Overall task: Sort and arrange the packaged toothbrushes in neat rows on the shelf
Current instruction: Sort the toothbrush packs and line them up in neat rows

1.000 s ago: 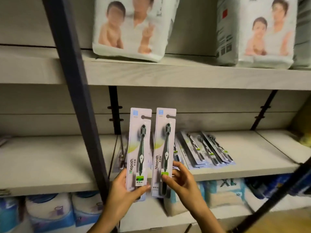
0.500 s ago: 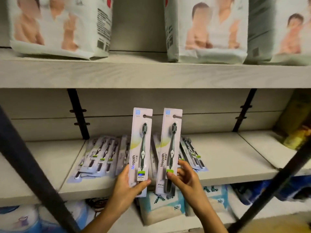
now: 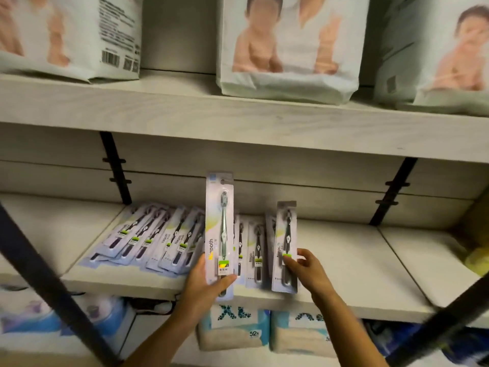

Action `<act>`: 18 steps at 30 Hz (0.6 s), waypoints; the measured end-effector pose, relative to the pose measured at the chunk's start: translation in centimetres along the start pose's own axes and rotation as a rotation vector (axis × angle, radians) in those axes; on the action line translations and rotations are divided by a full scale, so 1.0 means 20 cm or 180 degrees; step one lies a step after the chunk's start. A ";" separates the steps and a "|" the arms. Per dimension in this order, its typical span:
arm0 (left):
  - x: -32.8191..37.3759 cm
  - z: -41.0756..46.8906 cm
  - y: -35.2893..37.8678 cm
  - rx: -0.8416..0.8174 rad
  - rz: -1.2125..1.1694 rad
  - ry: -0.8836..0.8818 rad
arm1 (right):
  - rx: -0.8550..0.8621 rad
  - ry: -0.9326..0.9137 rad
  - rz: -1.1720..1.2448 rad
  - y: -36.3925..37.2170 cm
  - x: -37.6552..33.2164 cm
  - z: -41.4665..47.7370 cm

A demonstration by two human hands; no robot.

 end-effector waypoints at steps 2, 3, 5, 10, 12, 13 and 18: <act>0.01 0.00 0.00 0.0015 0.0065 -0.0013 | 0.0008 0.0141 -0.0447 0.04 0.03 0.12; 0.01 0.01 0.00 0.0028 0.0069 0.0016 | -0.0003 0.0154 -0.0703 0.06 0.03 0.17; 0.01 0.01 0.01 0.0056 0.0060 0.0016 | -0.0062 0.0137 -0.1106 0.12 0.01 0.24; -0.02 0.03 0.02 0.0105 0.0075 0.0009 | -0.0198 0.0223 -0.1785 0.22 0.01 0.31; -0.03 0.04 0.03 0.0042 0.0055 -0.0026 | -0.0193 0.0189 -0.1907 0.24 0.02 0.31; -0.04 0.05 0.04 0.0029 0.0061 -0.0058 | -0.0178 0.0180 -0.1976 0.25 0.03 0.32; -0.07 0.07 0.12 -0.0132 0.0158 -0.0157 | -0.0006 0.0202 -0.1893 0.23 0.04 0.28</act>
Point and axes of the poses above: each hand's wrist, its own z-axis towards the middle knuckle, its own y-axis out of the palm, x = y × z, the point moved 5 cm from there along z, towards the middle knuckle, and after that the axes turned 13 degrees about z, right-handed, at the moved point
